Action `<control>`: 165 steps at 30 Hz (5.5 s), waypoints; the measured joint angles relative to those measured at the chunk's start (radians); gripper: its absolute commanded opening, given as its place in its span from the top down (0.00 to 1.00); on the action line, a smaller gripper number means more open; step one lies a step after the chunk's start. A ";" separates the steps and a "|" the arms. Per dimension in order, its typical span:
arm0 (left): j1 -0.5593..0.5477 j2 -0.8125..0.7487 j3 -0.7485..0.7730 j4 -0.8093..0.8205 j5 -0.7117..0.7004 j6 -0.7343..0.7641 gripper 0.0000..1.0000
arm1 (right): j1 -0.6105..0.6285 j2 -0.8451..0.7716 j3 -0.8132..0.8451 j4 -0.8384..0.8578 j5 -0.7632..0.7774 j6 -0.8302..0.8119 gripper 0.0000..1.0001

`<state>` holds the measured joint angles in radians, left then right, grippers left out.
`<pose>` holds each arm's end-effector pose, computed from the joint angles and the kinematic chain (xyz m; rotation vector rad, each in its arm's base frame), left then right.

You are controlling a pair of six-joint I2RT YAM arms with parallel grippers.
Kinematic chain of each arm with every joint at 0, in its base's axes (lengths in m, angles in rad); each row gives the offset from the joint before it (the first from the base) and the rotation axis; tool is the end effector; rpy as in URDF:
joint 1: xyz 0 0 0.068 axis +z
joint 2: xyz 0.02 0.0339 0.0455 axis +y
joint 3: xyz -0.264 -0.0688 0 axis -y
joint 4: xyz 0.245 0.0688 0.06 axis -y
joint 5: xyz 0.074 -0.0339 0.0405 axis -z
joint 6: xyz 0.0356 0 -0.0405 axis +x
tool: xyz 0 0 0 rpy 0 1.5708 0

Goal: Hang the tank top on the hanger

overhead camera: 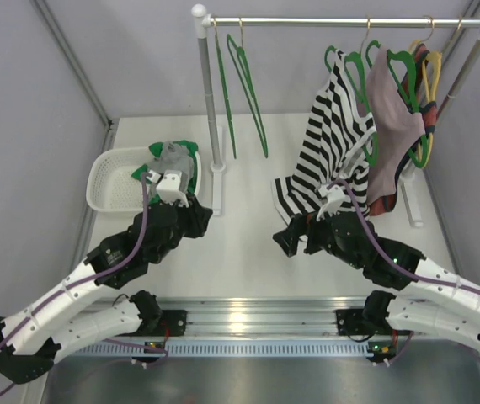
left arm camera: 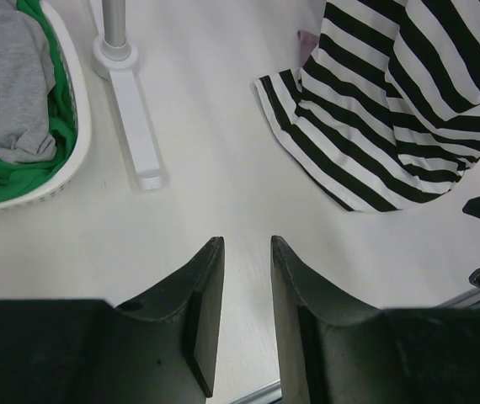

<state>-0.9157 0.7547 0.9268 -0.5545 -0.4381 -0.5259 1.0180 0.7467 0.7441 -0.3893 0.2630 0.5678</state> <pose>0.1078 -0.1156 0.3558 0.0890 1.9510 -0.5382 0.0980 0.1411 0.3108 -0.2773 2.0134 0.7766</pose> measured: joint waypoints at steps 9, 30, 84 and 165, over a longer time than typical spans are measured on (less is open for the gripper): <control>0.000 -0.006 0.000 0.000 -0.001 0.000 0.66 | 0.000 0.003 0.000 0.000 -0.018 -0.010 0.00; 0.000 -0.006 -0.003 0.000 -0.001 0.000 0.66 | 0.000 0.015 0.000 0.000 -0.030 -0.018 0.00; 0.753 0.962 0.319 0.194 0.309 0.077 1.00 | 0.000 -0.009 -0.017 -0.023 -0.154 -0.034 0.00; 0.729 0.408 0.716 0.006 0.467 0.023 1.00 | 0.455 0.729 0.073 0.477 0.035 -0.195 0.16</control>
<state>-0.1864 1.1625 1.6432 -0.5484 0.0284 -0.5026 1.4731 1.4761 0.8173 0.0875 0.2981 0.3733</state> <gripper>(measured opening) 0.023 0.860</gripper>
